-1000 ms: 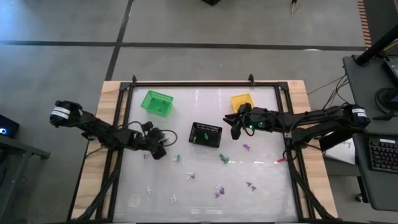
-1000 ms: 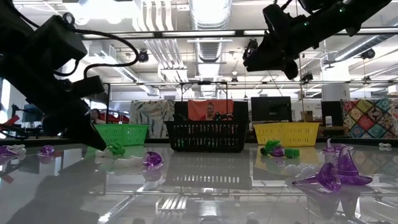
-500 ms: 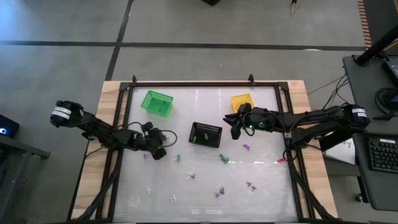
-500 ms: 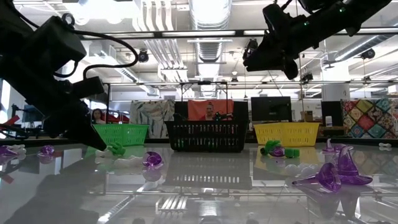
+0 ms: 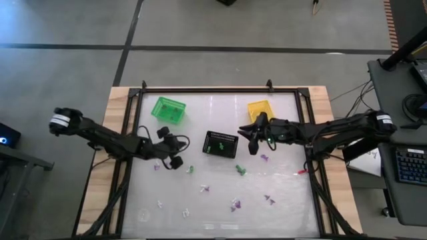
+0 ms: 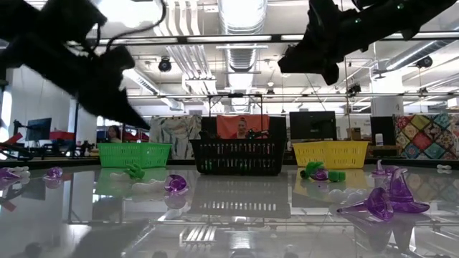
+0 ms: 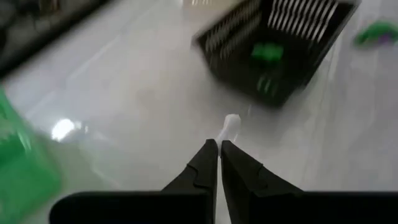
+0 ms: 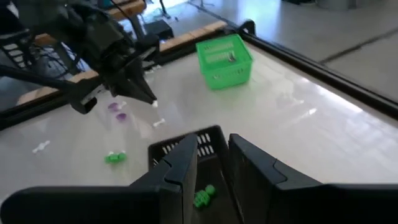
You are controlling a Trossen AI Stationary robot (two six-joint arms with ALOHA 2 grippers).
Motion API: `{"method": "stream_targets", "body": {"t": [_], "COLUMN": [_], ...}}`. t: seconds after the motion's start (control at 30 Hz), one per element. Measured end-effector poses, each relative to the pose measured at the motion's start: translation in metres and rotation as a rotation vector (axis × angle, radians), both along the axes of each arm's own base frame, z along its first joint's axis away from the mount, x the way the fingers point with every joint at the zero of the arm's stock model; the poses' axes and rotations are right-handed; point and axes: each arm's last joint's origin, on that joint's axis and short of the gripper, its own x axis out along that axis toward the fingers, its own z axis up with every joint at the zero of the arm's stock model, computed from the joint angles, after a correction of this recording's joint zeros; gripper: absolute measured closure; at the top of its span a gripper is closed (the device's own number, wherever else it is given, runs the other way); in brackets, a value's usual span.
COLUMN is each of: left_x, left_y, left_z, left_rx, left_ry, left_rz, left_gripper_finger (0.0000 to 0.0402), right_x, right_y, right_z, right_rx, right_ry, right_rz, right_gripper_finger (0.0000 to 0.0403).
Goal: Sort Halloween decoration
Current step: Put the white bone toy into the yellow bin
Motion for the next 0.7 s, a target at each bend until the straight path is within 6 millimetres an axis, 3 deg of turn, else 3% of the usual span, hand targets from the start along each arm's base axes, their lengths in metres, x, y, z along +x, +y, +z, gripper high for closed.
{"method": "stream_targets", "body": {"t": [0.2, 0.4, 0.7], "left_x": [0.014, 0.029, 0.052], "left_y": [-0.003, -0.008, -0.014], "left_z": [0.036, 0.067, 0.076], "left_rx": [0.049, 0.068, 0.080], "left_ry": [-0.137, -0.327, -0.323], "left_rz": [-0.043, -0.125, -0.194], "left_gripper_finger": [0.0401, 0.0401, 0.0401], "right_x": [0.014, 0.044, 0.085], "right_y": [0.006, 0.019, 0.023], "right_z": [-0.008, -0.028, -0.054], "right_rx": [-0.047, -0.156, -0.242], "right_ry": [-0.032, -0.152, -0.447], "right_rz": [0.037, 0.135, 0.157], "right_gripper_finger": [0.0319, 0.0319, 0.0319]}}
